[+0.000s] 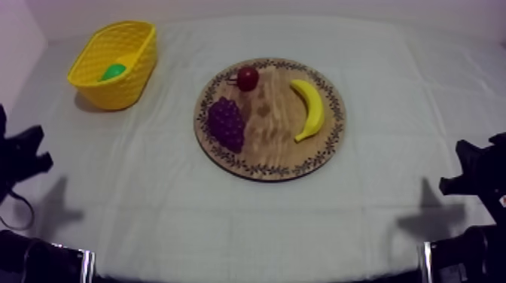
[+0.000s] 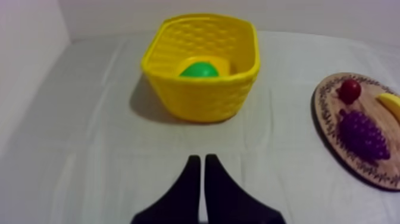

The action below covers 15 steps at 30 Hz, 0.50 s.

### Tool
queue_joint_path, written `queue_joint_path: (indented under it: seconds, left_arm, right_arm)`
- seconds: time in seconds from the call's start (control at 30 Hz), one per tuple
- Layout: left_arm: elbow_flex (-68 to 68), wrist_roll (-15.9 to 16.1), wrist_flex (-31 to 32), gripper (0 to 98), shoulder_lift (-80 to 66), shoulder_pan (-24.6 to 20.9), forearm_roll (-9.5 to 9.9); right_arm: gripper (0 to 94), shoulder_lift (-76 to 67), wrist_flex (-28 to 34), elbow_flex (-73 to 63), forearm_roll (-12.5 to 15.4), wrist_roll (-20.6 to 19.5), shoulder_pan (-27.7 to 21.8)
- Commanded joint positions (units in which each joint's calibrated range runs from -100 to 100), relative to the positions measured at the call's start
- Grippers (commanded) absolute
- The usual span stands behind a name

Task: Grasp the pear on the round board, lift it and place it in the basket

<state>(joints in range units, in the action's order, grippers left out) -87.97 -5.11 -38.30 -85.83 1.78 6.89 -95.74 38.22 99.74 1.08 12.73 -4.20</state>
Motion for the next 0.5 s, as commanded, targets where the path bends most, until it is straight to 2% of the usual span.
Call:
queue_joint_path:
  seconds: [0.0,0.13,0.2,0.3,0.4,0.47]
  left_arm:
    - [-7.38,1.61,-1.23,0.1,-11.13,-0.51,-1.18]
    - [-8.96,3.83,-1.93,0.1,-13.24,-0.87,-2.03]
    - [-10.05,3.17,0.83,0.1,-13.58,-0.66,-2.4]
    - [-11.21,-0.6,4.59,0.1,-13.79,-0.56,-3.52]
    - [-11.6,-5.67,5.86,0.1,-13.87,-0.75,-4.15]
    - [-11.71,-7.69,6.2,0.1,-13.89,-0.81,-4.31]
  right_arm:
    - [0.3,-0.02,0.0,0.04,0.02,-0.02,-0.01]
    - [0.3,-0.02,0.0,0.04,0.05,-0.03,0.0]
    - [0.3,-0.02,0.0,0.04,0.06,-0.03,0.0]
    - [0.3,-0.02,0.0,0.04,0.06,-0.04,-0.01]
    - [0.3,-0.02,0.0,0.04,0.06,-0.02,-0.01]
    - [0.3,-0.02,0.0,0.04,0.06,-0.02,-0.01]
